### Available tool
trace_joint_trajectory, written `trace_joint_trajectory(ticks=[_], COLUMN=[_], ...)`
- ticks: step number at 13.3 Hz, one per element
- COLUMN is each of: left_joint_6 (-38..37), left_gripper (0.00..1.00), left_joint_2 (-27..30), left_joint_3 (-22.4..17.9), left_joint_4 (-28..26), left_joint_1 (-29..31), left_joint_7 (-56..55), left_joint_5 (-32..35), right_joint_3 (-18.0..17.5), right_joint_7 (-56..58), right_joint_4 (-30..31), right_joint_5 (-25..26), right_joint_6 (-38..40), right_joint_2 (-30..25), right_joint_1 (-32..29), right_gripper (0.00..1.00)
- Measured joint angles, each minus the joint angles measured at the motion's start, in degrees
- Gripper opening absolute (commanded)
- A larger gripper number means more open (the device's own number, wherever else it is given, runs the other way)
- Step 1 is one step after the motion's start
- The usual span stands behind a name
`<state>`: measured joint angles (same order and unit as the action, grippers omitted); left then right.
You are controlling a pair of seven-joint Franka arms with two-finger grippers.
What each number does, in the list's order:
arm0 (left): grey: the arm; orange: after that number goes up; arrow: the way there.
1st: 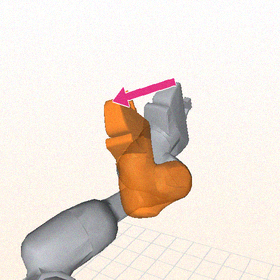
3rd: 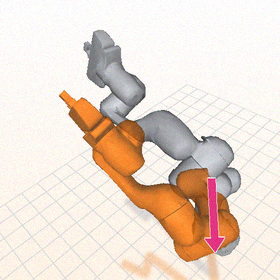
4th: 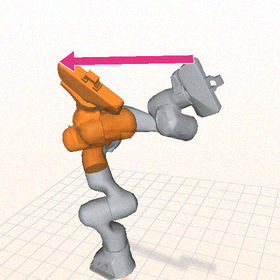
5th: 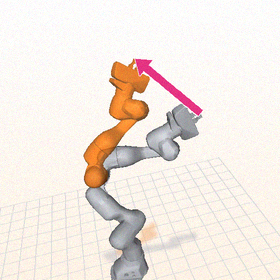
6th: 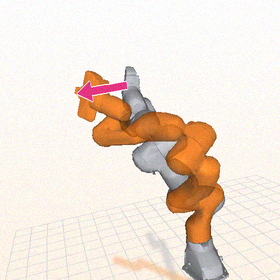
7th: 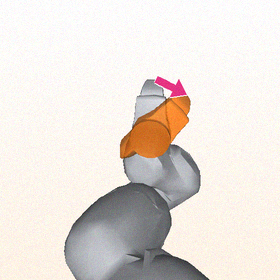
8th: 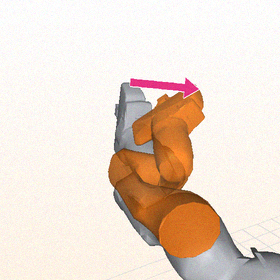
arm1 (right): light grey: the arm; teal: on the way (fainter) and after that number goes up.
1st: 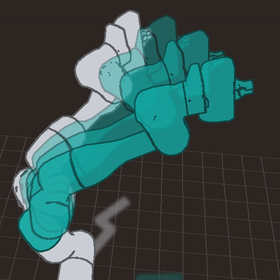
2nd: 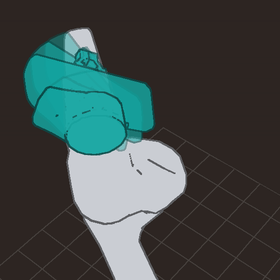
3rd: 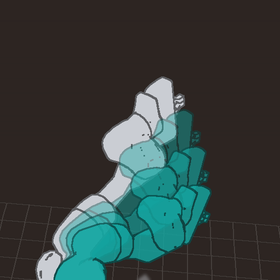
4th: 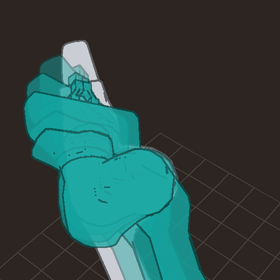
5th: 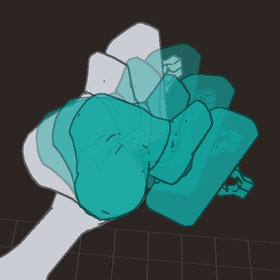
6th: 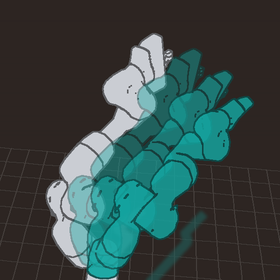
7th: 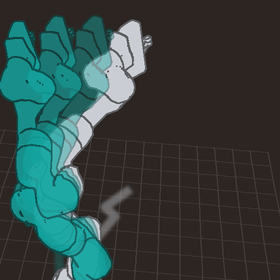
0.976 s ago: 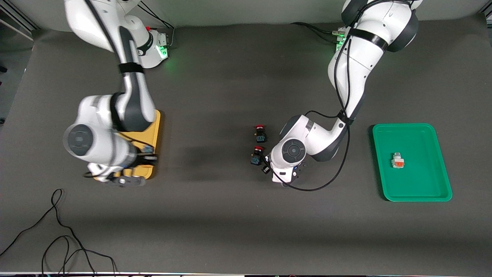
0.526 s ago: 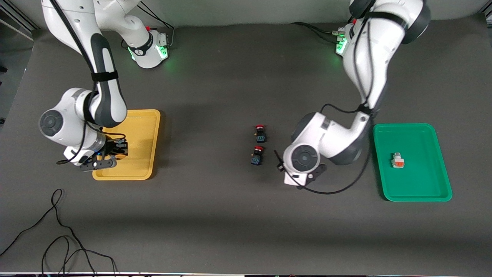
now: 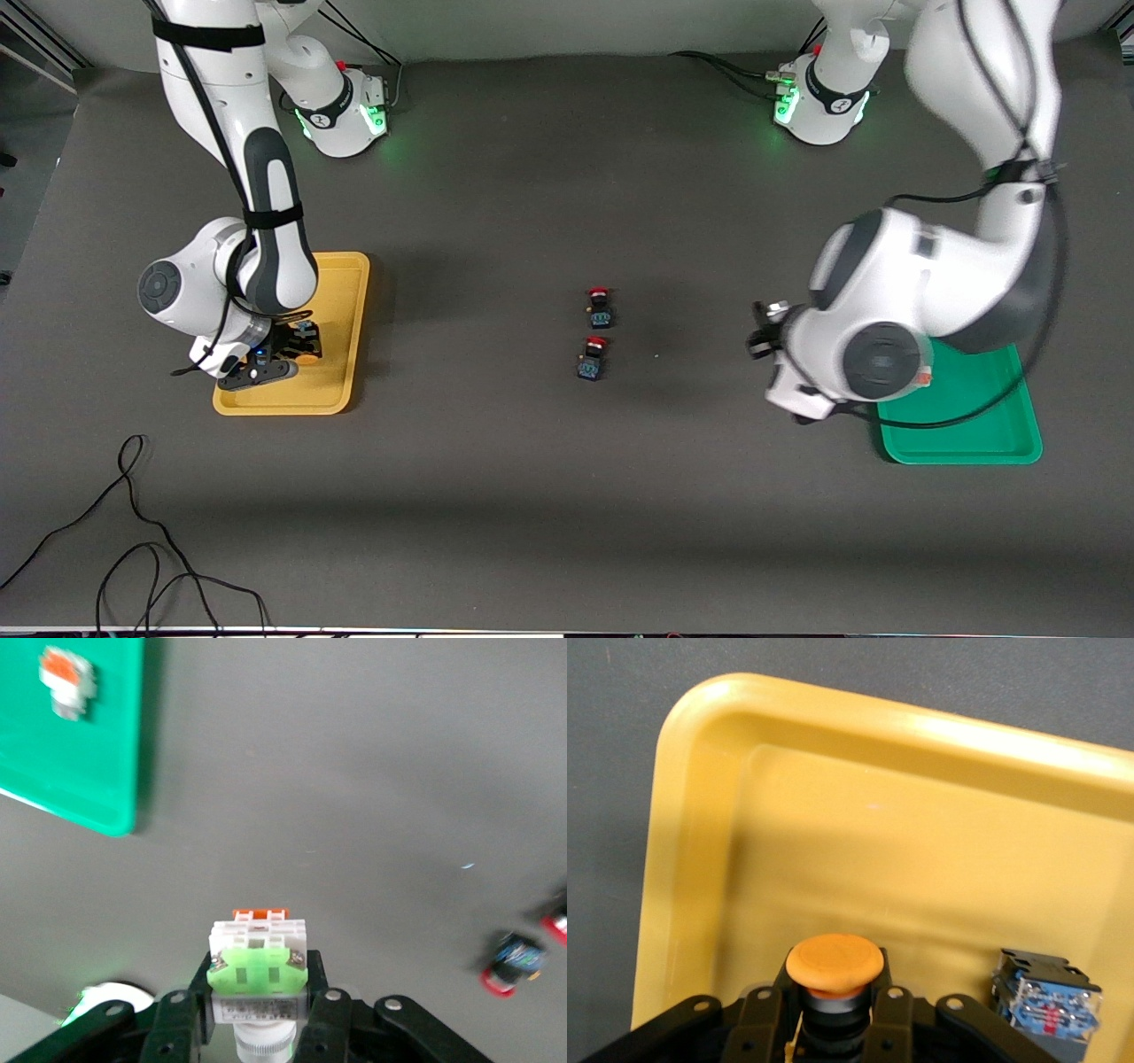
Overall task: Place green and yellow buttons in trays
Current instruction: 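Carry the buttons to the trays and lower them in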
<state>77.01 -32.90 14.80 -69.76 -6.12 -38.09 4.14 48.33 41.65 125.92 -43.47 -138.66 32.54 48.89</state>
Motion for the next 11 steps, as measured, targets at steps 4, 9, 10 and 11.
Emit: trace_joint_trajectory(ticks=[4, 9, 10, 11], left_joint_6=[-2.6, -2.8, -1.8, -0.4], left_gripper=[0.00, 0.00, 0.00, 0.00], left_joint_2=[2.0, 2.2, 2.2, 2.2], left_joint_3=[-0.3, -0.5, -0.5, -0.6], left_joint_4=[-0.1, -1.0, -1.8, -2.8], left_joint_1=[8.9, 16.9, 18.7, 20.6], left_joint_7=[17.0, 34.2, 36.9, 39.6], left_joint_5=[1.6, 6.7, 7.2, 7.5], right_joint_3=[0.2, 5.1, 6.1, 7.0], right_joint_7=[0.0, -2.0, -3.6, -5.5], right_joint_4=[-2.4, -10.7, -13.3, -16.3], right_joint_5=[-0.3, 4.2, 6.1, 8.1], right_joint_6=[2.0, 13.9, 17.5, 21.3], right_joint_2=[-0.3, -1.0, -1.1, -1.2], right_joint_1=[0.2, 0.5, 0.6, 0.6], right_gripper=[1.00, 1.00, 1.00, 1.00])
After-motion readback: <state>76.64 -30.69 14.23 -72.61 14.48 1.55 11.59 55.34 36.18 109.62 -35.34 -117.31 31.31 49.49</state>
